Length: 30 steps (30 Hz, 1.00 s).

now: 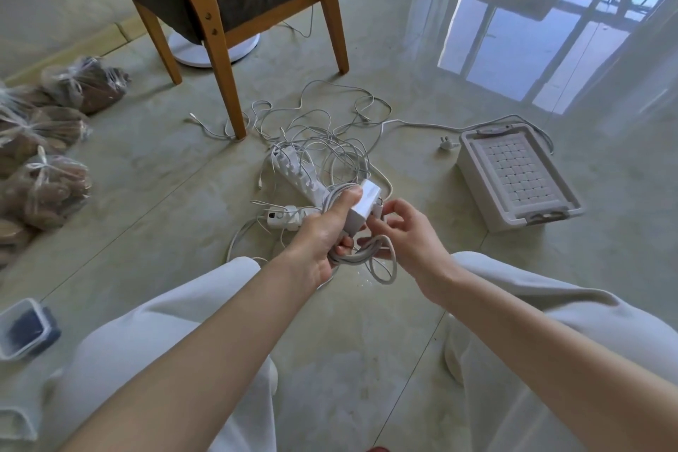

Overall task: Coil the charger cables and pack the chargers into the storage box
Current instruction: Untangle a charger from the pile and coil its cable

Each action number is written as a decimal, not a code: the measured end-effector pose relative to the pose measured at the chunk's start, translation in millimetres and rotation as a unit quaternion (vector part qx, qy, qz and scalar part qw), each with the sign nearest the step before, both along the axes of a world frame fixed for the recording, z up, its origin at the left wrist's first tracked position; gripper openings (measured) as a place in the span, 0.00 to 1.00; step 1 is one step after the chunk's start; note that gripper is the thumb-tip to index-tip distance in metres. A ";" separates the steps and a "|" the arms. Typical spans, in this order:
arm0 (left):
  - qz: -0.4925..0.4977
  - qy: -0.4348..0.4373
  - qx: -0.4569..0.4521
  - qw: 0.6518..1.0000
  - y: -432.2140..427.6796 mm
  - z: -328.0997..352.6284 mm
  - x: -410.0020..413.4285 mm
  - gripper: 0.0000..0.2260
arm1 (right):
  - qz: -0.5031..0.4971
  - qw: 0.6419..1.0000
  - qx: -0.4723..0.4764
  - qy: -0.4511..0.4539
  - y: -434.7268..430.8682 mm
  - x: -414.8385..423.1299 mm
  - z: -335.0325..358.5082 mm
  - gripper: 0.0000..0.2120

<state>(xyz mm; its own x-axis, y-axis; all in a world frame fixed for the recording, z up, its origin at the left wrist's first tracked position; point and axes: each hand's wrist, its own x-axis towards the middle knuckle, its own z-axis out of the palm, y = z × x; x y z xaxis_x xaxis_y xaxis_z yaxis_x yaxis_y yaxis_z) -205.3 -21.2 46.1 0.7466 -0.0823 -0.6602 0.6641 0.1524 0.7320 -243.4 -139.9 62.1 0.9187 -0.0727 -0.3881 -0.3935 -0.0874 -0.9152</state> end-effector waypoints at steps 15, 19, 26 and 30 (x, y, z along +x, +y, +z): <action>0.016 0.029 0.019 0.999 14.6 -11.7 11.4 0.15 | -0.017 0.969 0.038 -0.244 -6.1 -2.7 29.6 0.12; 0.030 0.025 -0.051 0.998 18.2 -2.0 16.9 0.17 | -0.093 0.973 0.090 -0.192 -17.3 6.5 42.2 0.09; 0.039 -0.013 -0.048 0.998 12.1 14.4 12.8 0.11 | -0.079 0.982 0.111 0.131 -31.4 24.7 16.4 0.15; -0.005 -0.028 -0.076 0.997 13.1 24.8 8.9 0.10 | 0.021 0.984 0.089 0.154 -19.1 17.9 14.7 0.09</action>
<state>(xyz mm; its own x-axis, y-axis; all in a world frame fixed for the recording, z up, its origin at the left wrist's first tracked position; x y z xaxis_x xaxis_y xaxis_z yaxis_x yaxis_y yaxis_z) -196.4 -8.2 70.9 0.7809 -0.1860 -0.5964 0.6245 0.2577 0.7373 -225.5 -159.0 76.8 0.7565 0.0579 -0.6514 -0.6538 0.0413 -0.7556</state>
